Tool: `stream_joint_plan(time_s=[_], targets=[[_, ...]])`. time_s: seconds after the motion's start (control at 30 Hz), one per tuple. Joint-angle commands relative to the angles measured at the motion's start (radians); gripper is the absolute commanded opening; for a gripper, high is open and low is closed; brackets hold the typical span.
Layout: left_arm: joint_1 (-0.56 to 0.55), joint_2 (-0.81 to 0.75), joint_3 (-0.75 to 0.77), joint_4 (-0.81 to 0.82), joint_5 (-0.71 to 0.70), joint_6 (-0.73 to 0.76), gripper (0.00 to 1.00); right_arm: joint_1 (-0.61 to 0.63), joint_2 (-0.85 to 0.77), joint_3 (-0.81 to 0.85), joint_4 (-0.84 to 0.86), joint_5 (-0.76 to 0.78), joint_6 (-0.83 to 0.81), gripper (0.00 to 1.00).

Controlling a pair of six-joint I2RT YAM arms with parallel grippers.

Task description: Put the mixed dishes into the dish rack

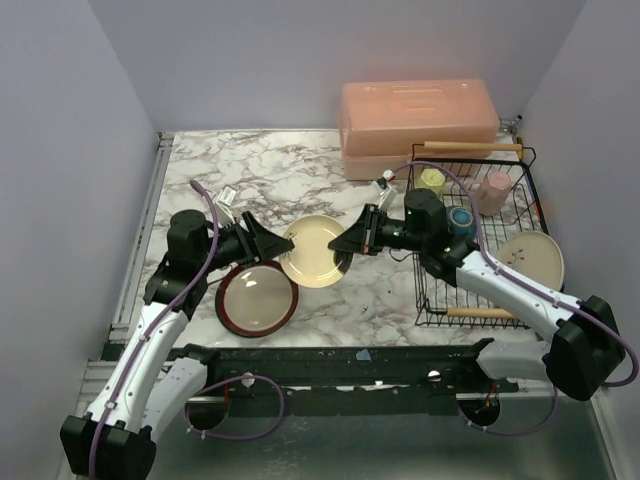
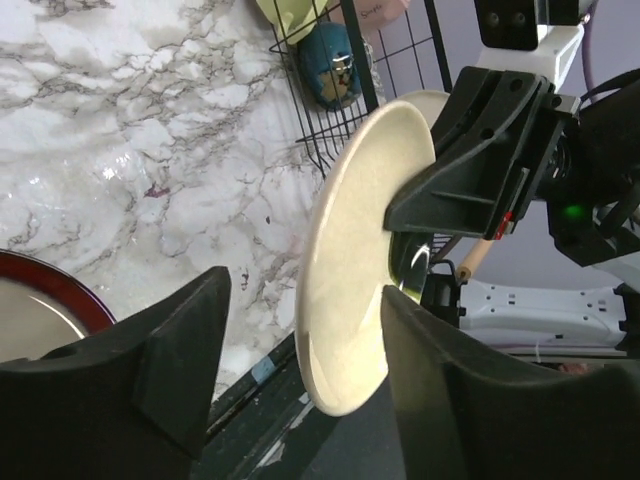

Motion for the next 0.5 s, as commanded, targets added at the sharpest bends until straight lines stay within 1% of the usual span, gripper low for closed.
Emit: stream_joint_plan(time_s=[0.0, 0.1, 0.2, 0.3, 0.47], targets=[[0.003, 0.0, 0.106, -0.121, -0.045, 0.167, 0.65, 0.007, -0.061, 0.072, -0.113, 0.12, -0.077, 0.0], [0.003, -0.005, 0.183, -0.257, -0.173, 0.265, 0.7, 0.007, -0.09, 0.102, -0.203, 0.212, -0.133, 0.0], [0.003, -0.027, 0.253, -0.36, -0.354, 0.343, 0.72, 0.007, -0.122, 0.128, -0.271, 0.31, -0.195, 0.0], [0.002, -0.078, 0.273, -0.391, -0.511, 0.407, 0.73, 0.007, -0.152, 0.158, -0.342, 0.405, -0.265, 0.0], [0.003, -0.176, 0.255, -0.364, -0.692, 0.5, 0.74, 0.007, -0.196, 0.236, -0.479, 0.585, -0.401, 0.0]])
